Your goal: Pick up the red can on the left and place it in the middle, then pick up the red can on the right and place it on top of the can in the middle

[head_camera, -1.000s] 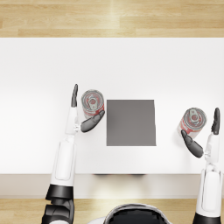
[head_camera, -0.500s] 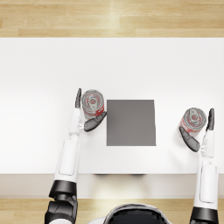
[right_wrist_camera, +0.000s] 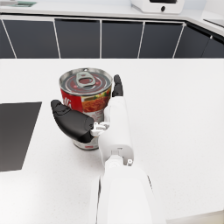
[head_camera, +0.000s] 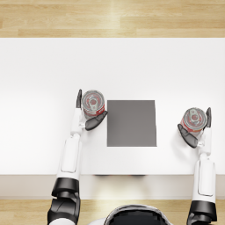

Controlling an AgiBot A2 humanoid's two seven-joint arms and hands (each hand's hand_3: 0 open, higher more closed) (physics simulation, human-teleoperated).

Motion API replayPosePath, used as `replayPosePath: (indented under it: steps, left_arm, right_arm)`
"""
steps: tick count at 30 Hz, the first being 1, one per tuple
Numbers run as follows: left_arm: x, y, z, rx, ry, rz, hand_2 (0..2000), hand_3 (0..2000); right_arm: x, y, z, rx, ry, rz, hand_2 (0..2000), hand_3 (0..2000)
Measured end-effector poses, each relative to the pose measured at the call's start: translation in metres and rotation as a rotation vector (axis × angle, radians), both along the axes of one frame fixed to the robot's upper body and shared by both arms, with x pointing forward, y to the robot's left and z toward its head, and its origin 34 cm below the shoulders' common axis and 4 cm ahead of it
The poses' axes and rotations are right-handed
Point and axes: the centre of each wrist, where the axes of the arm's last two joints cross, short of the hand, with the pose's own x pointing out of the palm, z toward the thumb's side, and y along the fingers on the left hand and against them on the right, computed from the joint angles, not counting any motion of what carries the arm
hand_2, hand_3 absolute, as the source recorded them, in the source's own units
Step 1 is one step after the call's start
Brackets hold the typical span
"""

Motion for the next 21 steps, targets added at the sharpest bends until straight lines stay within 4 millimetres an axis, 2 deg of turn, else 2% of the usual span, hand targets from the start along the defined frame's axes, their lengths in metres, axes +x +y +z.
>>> replayPosePath:
  steps: [16,17,18,20,21]
  left_arm:
    - [0.009,-0.005,-0.005,-0.024,0.047,0.013,0,0]
    - [0.010,-0.005,-0.005,-0.026,0.053,0.016,1361,327]
    - [0.011,-0.004,-0.006,-0.032,0.059,0.006,2000,653]
    - [0.013,-0.002,-0.005,-0.044,0.066,-0.009,2000,1307]
    - [0.014,-0.002,-0.006,-0.046,0.066,-0.001,2000,1520]
  right_arm:
    - [0.009,0.005,-0.004,0.026,0.020,0.015,0,0]
    - [0.009,0.005,-0.004,0.028,0.019,0.015,1361,327]
    - [0.009,0.005,-0.004,0.031,0.019,0.041,2000,653]
    - [0.008,0.005,-0.003,0.036,0.016,0.067,2000,1307]
    - [0.008,0.005,-0.002,0.038,0.011,0.065,2000,1520]
